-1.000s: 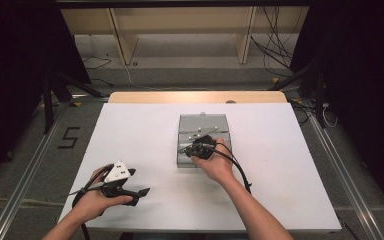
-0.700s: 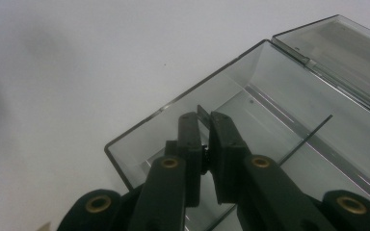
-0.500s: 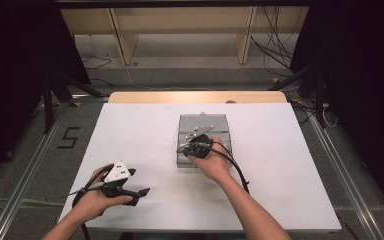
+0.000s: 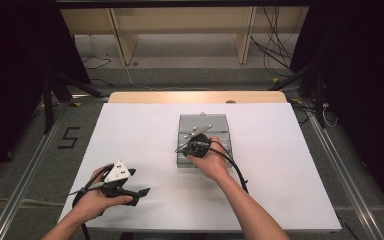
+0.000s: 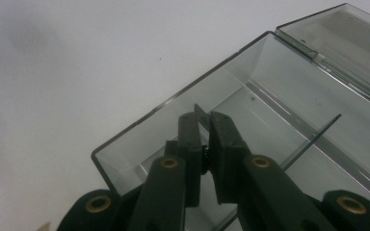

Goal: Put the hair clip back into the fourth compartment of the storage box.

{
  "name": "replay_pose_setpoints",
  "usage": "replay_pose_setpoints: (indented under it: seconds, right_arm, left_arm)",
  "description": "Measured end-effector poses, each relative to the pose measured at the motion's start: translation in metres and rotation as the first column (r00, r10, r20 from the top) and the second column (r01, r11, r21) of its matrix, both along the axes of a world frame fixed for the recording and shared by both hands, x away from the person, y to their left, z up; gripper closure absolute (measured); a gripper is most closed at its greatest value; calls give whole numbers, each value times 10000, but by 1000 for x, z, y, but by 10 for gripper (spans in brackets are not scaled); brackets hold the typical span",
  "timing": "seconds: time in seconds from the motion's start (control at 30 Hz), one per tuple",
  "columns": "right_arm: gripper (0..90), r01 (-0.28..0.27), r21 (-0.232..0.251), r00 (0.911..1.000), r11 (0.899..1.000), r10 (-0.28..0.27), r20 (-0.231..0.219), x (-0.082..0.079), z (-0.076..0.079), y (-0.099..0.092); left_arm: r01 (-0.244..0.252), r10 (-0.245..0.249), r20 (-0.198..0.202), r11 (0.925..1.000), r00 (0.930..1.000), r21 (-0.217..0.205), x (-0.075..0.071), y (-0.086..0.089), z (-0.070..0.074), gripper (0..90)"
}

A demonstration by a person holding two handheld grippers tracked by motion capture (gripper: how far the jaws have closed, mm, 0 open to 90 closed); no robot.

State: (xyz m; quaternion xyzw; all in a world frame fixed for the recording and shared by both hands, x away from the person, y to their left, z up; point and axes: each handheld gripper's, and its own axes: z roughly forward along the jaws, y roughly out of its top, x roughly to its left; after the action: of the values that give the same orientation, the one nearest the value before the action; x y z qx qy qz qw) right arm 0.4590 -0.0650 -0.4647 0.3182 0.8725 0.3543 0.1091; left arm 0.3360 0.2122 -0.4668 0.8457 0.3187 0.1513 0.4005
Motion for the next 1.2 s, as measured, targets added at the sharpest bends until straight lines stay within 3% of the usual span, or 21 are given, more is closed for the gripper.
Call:
replay_pose_setpoints:
  seconds: [1.2]
  right_arm:
    - [840,72,-393,9986,9992,-93,-523,7,-8,6]
  left_arm:
    - [23,-24,13,10000,10000,21,0,-1,0,167]
